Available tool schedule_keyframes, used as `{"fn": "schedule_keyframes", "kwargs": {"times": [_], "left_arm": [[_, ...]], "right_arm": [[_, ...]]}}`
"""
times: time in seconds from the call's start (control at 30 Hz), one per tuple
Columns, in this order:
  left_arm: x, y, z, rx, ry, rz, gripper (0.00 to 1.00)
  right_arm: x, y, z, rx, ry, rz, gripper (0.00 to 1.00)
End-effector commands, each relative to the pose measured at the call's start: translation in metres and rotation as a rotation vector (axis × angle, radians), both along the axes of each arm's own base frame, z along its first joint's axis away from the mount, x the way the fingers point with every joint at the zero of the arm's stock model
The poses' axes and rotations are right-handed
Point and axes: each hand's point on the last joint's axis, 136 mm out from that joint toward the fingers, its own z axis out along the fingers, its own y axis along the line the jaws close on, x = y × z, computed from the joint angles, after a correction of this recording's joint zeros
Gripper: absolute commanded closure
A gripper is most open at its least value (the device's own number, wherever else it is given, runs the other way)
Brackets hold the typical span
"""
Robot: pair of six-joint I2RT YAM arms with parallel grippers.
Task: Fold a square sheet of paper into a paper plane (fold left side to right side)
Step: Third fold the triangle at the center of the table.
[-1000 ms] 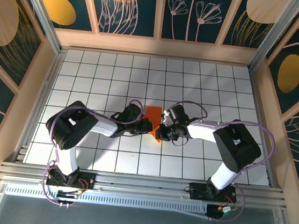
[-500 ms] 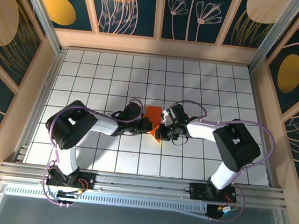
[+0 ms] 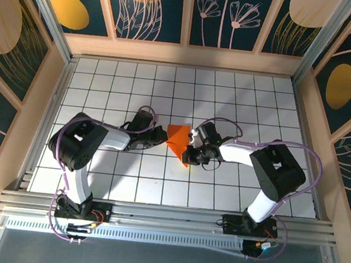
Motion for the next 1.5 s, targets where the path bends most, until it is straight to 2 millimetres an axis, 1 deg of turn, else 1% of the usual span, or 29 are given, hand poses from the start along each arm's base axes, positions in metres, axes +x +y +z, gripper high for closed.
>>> {"fn": "schedule_keyframes", "kwargs": {"times": [0.0,0.1,0.17,0.23,0.33,0.4,0.47,0.5,0.53,0.63,0.77,0.9,1.0,1.1,1.23,1.3,1.37,1.47], "left_arm": [[0.003,0.032,-0.007,0.127,-0.018,0.054,0.98],[0.003,0.03,0.024,0.113,-0.089,0.029,0.98],[-0.003,0.023,0.039,0.089,-0.125,-0.011,0.98],[-0.014,0.01,0.048,0.061,-0.14,-0.07,0.98],[-0.032,-0.015,0.05,0.017,-0.136,-0.15,0.99],[-0.041,-0.031,0.047,-0.009,-0.124,-0.191,0.99],[-0.044,-0.042,0.043,-0.02,-0.114,-0.216,0.99],[-0.044,-0.046,0.043,-0.027,-0.112,-0.222,0.99],[-0.044,-0.048,0.032,-0.017,-0.089,-0.226,0.99],[-0.042,-0.056,0.025,-0.024,-0.078,-0.239,0.99],[-0.038,-0.055,0.01,0.018,-0.061,-0.233,0.99],[-0.041,-0.046,-0.006,0.067,-0.03,-0.217,1.0],[-0.045,-0.039,-0.017,0.111,-0.008,-0.213,1.0],[-0.048,-0.032,-0.023,0.145,0.008,-0.204,1.0],[-0.049,-0.029,-0.025,0.168,0.018,-0.202,1.0],[-0.05,-0.028,-0.026,0.17,0.022,-0.203,1.0],[-0.05,-0.028,-0.027,0.174,0.027,-0.2,1.0],[-0.05,-0.028,-0.028,0.174,0.036,-0.194,1.0]], "right_arm": [[-0.027,-0.056,-0.057,-0.287,0.11,-0.042,1.0],[-0.025,-0.055,-0.055,-0.277,0.101,-0.044,1.0],[-0.023,-0.053,-0.054,-0.272,0.095,-0.045,1.0],[-0.022,-0.053,-0.054,-0.271,0.092,-0.048,1.0],[-0.021,-0.052,-0.053,-0.268,0.089,-0.05,1.0],[-0.021,-0.052,-0.054,-0.269,0.091,-0.05,1.0],[-0.022,-0.053,-0.055,-0.274,0.095,-0.049,1.0],[-0.022,-0.053,-0.055,-0.274,0.094,-0.049,1.0],[-0.022,-0.053,-0.055,-0.274,0.093,-0.049,1.0],[-0.023,-0.054,-0.056,-0.276,0.096,-0.049,1.0],[-0.023,-0.053,-0.056,-0.273,0.1,-0.048,1.0],[-0.022,-0.047,-0.05,-0.244,0.1,-0.044,1.0],[-0.017,-0.038,-0.039,-0.204,0.087,-0.037,1.0],[-0.008,-0.027,-0.024,-0.157,0.066,-0.034,1.0],[0.004,-0.009,0.008,-0.063,0.02,-0.023,1.0],[0.007,-0.003,0.024,-0.024,-0.005,-0.02,1.0],[0.008,-0.001,0.033,0.0,-0.018,-0.025,1.0],[0.005,0.003,0.036,0.034,-0.013,-0.033,1.0]]}}
